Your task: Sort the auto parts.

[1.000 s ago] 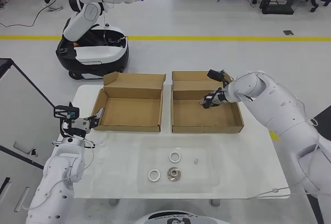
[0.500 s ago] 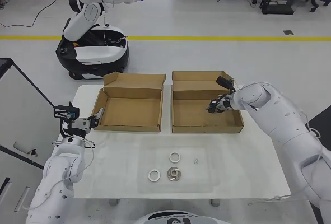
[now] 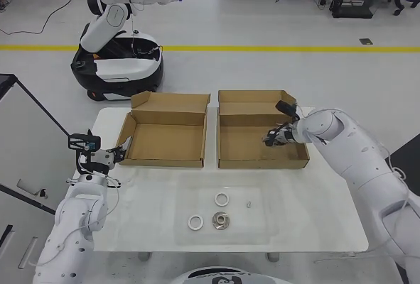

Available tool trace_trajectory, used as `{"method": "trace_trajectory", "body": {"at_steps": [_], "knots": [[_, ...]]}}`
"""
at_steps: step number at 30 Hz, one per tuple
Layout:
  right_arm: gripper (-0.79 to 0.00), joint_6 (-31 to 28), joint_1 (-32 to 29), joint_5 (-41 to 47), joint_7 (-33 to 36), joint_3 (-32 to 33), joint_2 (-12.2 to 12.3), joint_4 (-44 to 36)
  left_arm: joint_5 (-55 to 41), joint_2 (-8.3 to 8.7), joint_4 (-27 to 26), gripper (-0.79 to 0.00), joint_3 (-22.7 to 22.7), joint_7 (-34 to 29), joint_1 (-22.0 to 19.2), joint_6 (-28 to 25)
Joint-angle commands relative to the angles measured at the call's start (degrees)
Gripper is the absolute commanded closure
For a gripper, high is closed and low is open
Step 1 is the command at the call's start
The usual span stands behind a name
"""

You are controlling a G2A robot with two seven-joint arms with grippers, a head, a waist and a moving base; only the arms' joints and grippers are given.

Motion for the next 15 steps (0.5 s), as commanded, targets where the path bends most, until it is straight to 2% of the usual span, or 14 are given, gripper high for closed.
{"method": "trace_trajectory", "body": {"at_steps": [1, 15], "knots": [[0.0, 0.0, -0.1, -0.1, 0.0, 0.1, -0.1, 0.1, 0.0, 0.0, 0.0, -0.785, 0.0, 0.0, 0.0, 0.0], [0.0, 0.4, -0.4, -1.6, 0.8, 0.4, -0.8, 1.3, 0.0, 0.0, 0.0, -0.785, 0.0, 0.0, 0.0, 0.0]]}}
